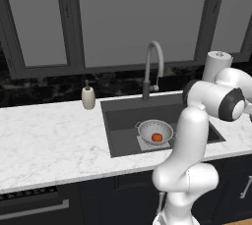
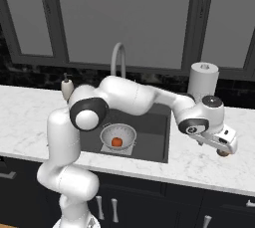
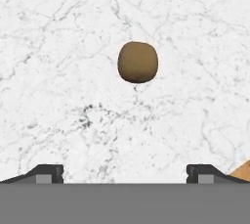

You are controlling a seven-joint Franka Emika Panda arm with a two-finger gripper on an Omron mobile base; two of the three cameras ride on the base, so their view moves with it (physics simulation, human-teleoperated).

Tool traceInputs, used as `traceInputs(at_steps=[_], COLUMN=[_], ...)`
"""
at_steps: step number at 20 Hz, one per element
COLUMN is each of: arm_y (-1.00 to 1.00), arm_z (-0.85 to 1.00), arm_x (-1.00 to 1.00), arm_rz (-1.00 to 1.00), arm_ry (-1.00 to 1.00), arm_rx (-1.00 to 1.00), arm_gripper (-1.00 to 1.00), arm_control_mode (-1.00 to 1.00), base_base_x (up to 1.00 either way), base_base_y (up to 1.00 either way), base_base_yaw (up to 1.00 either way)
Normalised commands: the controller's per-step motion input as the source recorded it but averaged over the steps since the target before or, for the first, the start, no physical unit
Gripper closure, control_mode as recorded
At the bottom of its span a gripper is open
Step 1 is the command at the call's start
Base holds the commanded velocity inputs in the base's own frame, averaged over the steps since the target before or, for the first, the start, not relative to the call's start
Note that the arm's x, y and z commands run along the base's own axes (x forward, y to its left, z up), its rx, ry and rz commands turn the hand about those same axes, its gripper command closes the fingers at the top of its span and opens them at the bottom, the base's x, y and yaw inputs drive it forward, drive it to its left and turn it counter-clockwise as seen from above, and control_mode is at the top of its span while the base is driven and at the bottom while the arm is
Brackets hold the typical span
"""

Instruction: Put the colander in the sink, put the kiwi, orange in the colander, and turn on the sink faucet and pour water over the colander.

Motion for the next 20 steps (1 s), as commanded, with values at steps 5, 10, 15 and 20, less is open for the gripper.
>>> traceInputs(at_steps=[5, 10, 15, 20], arm_y=[0.0, -0.01, -0.04, -0.08], arm_z=[-0.17, -0.2, -0.19, -0.18], arm_x=[0.19, 0.14, 0.02, 0.01], arm_rz=[0.0, 0.0, 0.0, 0.0], arm_ry=[0.0, 0.0, 0.0, 0.0], arm_rx=[0.0, 0.0, 0.0, 0.0], arm_gripper=[-1.0, -1.0, -1.0, -1.0], arm_control_mode=[-1.0, -1.0, -1.0, -1.0], base_base_x=[0.0, 0.0, 0.0, 0.0], base_base_y=[0.0, 0.0, 0.0, 0.0], base_base_yaw=[0.0, 0.0, 0.0, 0.0])
